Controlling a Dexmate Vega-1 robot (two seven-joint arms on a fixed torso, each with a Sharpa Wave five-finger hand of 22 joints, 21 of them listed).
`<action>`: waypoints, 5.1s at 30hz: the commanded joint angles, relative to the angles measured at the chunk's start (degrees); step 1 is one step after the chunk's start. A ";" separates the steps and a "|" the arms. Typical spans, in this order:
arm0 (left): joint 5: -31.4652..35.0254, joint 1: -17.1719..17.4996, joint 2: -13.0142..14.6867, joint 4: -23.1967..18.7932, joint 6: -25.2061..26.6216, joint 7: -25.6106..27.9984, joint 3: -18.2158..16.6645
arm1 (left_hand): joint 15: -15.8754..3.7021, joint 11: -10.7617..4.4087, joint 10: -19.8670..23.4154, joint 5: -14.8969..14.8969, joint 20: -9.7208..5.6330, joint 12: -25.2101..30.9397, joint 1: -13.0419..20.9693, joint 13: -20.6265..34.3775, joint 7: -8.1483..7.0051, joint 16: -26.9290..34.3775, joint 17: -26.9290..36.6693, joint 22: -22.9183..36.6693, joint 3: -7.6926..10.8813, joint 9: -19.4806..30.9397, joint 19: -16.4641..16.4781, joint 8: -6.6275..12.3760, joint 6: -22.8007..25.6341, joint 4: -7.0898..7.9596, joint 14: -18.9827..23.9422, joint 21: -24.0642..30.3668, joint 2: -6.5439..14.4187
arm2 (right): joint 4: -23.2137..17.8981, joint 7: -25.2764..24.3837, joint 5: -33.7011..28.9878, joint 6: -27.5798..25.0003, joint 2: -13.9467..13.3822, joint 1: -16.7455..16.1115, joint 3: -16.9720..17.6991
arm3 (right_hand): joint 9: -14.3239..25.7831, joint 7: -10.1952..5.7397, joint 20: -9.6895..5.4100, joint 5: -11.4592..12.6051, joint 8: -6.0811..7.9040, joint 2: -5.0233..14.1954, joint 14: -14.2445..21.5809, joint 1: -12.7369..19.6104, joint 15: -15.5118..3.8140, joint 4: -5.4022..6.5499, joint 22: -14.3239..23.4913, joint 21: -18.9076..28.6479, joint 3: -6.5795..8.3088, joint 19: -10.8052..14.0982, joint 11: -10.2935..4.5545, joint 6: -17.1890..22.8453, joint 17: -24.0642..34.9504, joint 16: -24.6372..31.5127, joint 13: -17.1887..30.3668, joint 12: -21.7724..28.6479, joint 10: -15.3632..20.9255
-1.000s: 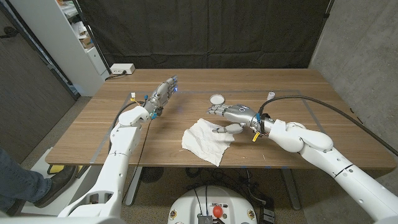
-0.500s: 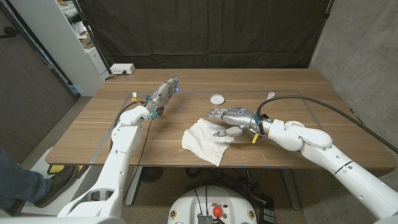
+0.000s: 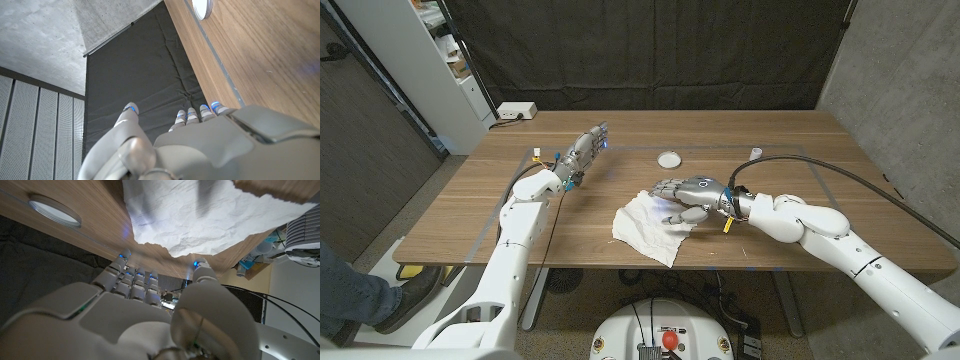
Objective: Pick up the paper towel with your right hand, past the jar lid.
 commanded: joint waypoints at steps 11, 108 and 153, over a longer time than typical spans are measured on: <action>0.58 0.22 0.28 -0.92 1.16 -0.09 0.62 | -0.01 -0.32 -1.36 -0.05 0.34 0.06 0.09 0.11 -0.16 -0.07 0.25 0.16 -0.05 0.19 -6.95 0.12 0.07 -0.37 -3.04 0.17 0.45 | 1.62 3.49 -0.63 1.53 -0.44 2.22 -2.60 | 0.34 -0.25 0.02 0.13 0.06 -0.27 0.33 0.83 -0.13 -0.48 0.17 0.02 0.25 0.00 -0.25 0.52 0.10 0.16 0.31 0.21 0.32; -1.18 0.38 -0.59 2.06 -1.51 -0.53 -1.35 | 0.27 -0.67 -1.69 -0.06 1.42 0.12 -0.38 0.20 -0.31 -0.09 0.30 0.22 -0.31 0.21 -8.78 0.13 0.16 -0.75 -3.85 0.00 0.70 | 4.85 8.78 -6.85 -2.85 -0.54 7.67 -8.94 | 0.29 -2.61 -1.20 -2.88 4.00 2.18 22.39 4.77 -5.98 -1.26 1.34 4.40 0.69 15.12 -3.24 18.44 6.41 11.17 1.14 4.64 20.56; -0.89 -0.79 -0.07 3.32 -0.43 -1.29 -1.65 | 0.28 -0.64 -1.82 -0.06 1.46 0.14 -0.58 0.22 -0.29 -0.03 0.31 0.23 -0.43 0.21 -8.96 0.13 0.17 -0.92 -3.95 0.15 0.79 | 13.20 -7.33 -11.18 -6.82 1.55 9.72 -13.89 | 1.18 -6.91 -5.74 -3.20 8.59 3.09 38.02 24.06 -10.93 -2.38 4.19 11.01 0.04 23.32 -7.38 39.11 20.96 25.65 4.52 13.14 40.86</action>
